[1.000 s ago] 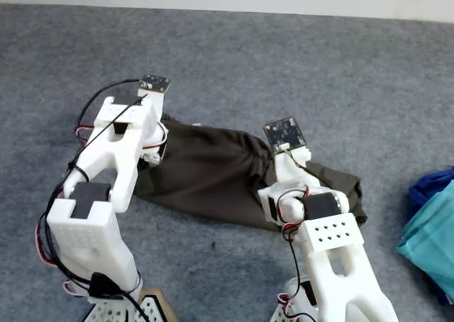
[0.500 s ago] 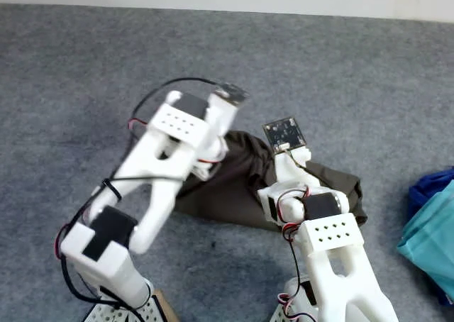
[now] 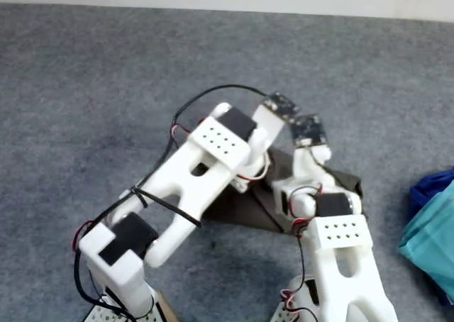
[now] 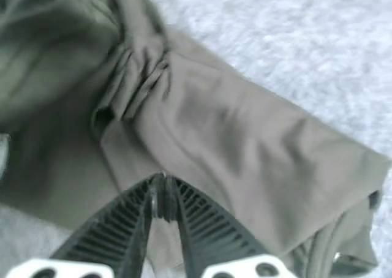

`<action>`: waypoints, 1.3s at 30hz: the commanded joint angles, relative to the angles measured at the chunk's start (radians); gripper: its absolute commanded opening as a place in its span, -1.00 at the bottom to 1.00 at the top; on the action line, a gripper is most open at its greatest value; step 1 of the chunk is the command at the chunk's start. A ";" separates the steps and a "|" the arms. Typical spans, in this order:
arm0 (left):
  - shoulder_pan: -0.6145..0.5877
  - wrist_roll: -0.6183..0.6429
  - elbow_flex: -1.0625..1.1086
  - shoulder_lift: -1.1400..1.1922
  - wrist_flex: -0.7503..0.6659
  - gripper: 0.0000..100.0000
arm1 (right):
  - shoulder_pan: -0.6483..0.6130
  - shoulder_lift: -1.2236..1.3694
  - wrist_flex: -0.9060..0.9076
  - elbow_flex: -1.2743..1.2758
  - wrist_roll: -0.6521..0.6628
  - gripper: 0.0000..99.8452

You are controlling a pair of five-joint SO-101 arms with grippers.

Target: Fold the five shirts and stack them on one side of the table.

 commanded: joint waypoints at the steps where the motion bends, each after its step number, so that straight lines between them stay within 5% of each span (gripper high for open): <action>1: 0.054 0.006 -0.163 0.044 -0.008 -0.99 | 0.059 -0.030 -0.024 -0.016 -0.025 -0.99; 20: 0.323 0.203 -0.705 0.389 0.092 -0.99 | 0.437 -0.030 -0.059 -0.005 -0.074 -0.99; 26: 0.338 0.272 -0.839 0.452 0.089 -0.99 | 0.504 -0.030 -0.059 -0.016 -0.106 -0.99; 39: 0.374 0.351 -1.049 0.618 0.086 -0.99 | 0.863 -0.252 -0.018 -0.205 -0.143 -0.99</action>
